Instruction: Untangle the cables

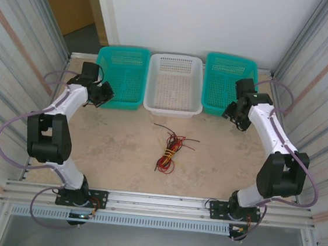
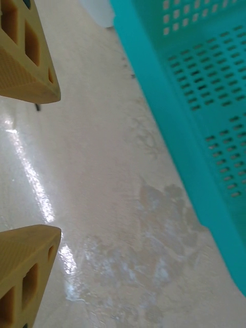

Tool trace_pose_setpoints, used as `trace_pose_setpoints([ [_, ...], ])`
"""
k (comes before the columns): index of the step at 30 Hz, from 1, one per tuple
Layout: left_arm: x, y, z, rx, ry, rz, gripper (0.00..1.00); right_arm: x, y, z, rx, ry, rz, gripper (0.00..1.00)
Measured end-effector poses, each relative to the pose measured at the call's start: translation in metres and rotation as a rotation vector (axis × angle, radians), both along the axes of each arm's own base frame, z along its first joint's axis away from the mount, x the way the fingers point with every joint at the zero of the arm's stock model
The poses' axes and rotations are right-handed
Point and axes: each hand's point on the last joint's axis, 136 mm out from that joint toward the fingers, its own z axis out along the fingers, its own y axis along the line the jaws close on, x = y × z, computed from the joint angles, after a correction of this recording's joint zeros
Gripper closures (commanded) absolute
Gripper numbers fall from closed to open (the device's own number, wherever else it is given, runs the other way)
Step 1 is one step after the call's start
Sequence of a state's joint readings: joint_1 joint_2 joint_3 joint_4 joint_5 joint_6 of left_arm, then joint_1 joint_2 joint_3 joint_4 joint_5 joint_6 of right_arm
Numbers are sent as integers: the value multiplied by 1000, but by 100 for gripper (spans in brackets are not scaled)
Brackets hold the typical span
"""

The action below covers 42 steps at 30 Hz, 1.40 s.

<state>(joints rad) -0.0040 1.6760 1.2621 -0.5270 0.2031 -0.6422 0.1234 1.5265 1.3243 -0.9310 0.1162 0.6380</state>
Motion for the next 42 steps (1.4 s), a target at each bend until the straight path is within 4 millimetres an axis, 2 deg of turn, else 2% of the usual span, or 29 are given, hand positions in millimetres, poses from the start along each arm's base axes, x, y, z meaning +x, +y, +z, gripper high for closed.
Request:
trace_pose_setpoints([
  [4,-6,29,-4,37,24,38,96,15,-15,6,8,-21,-36,37],
  [8,-8,33,-3,45,16,36,91,35,-23,4,16,-34,-50,37],
  [11,-6,15,-2,50,2,-16,89,48,-27,-4,20,-30,-58,39],
  [14,-7,-21,-1,43,-21,-97,88,56,-33,-17,15,0,-67,40],
  [16,-10,-43,-1,23,-40,-133,87,60,-43,-28,0,28,-85,43],
  [19,-10,-63,-1,-14,-58,-157,87,61,-59,-36,-19,48,-122,43],
  [23,-8,-69,0,-34,-65,-153,87,59,-76,-38,-37,59,-161,43],
  [28,-7,-63,0,-36,-62,-137,87,55,-82,-42,-61,90,-169,43],
  [33,-5,-43,3,-32,-70,-107,74,58,-71,-43,-64,92,-120,35],
  [36,-10,-39,6,-15,-70,-122,63,58,-46,-41,-81,98,-45,31],
  [39,-21,-50,12,2,-70,-174,57,58,-18,-31,-78,73,27,31],
  [42,-33,-75,23,11,-89,-257,57,57,-1,-23,-69,48,67,34],
])
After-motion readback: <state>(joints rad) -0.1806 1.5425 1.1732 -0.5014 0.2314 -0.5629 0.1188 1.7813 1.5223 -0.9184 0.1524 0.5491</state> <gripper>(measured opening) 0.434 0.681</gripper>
